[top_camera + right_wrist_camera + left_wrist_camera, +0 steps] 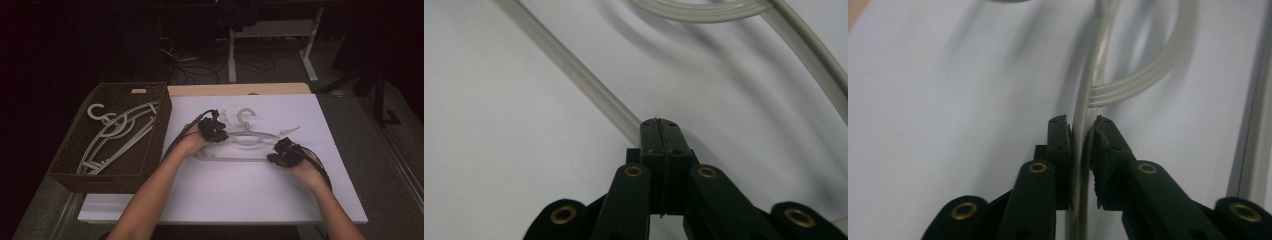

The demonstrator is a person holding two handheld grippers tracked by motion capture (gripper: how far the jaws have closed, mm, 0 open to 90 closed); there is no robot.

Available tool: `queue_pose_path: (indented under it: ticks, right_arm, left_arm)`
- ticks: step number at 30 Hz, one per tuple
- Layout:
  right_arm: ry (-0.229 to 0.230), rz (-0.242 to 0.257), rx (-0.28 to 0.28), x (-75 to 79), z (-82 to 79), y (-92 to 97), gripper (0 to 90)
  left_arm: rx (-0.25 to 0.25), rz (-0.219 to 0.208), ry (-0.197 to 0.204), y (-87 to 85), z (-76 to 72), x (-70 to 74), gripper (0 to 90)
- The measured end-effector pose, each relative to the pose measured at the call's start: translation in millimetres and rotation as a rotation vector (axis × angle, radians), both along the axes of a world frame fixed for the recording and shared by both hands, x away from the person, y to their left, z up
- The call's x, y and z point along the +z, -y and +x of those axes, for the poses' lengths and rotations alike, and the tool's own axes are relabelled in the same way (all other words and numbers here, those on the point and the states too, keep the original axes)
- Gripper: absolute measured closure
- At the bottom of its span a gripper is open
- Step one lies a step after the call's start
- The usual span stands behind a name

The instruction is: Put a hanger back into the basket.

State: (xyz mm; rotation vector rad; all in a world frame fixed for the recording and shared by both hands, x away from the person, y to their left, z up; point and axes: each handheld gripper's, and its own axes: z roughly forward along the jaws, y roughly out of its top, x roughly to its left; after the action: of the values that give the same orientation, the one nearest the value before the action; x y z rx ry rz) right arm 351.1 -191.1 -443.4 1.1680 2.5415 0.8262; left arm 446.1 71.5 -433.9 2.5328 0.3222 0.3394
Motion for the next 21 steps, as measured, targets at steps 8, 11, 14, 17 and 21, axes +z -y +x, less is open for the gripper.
queue_pose_path:
  ticks: [8, 11, 14, 17, 21]
  right_arm:
    - [0.014, 0.031, 0.007, 3.7, 2.4, 2.6, 85.1]
    - [0.027, 0.056, 0.002, 8.5, 1.9, 4.3, 80.1]
    - [0.052, 0.138, 0.01, 17.7, -2.0, 9.2, 63.2]
    - [0.071, 0.188, 0.025, 24.7, -8.0, 12.7, 56.3]
    - [0.095, 0.265, 0.049, 34.7, -17.4, 17.1, 49.5]
  left_arm:
    - [0.037, -0.084, -0.043, -9.8, -6.9, -3.2, 82.1]
    - [0.045, -0.089, -0.043, -11.2, -9.3, -1.5, 82.2]
    - [0.089, -0.109, -0.042, -14.6, -12.9, 6.4, 82.3]
    - [0.114, -0.127, -0.035, -17.9, -16.1, 17.4, 82.4]
    - [0.165, -0.176, -0.024, -24.7, -21.4, 38.1, 82.4]
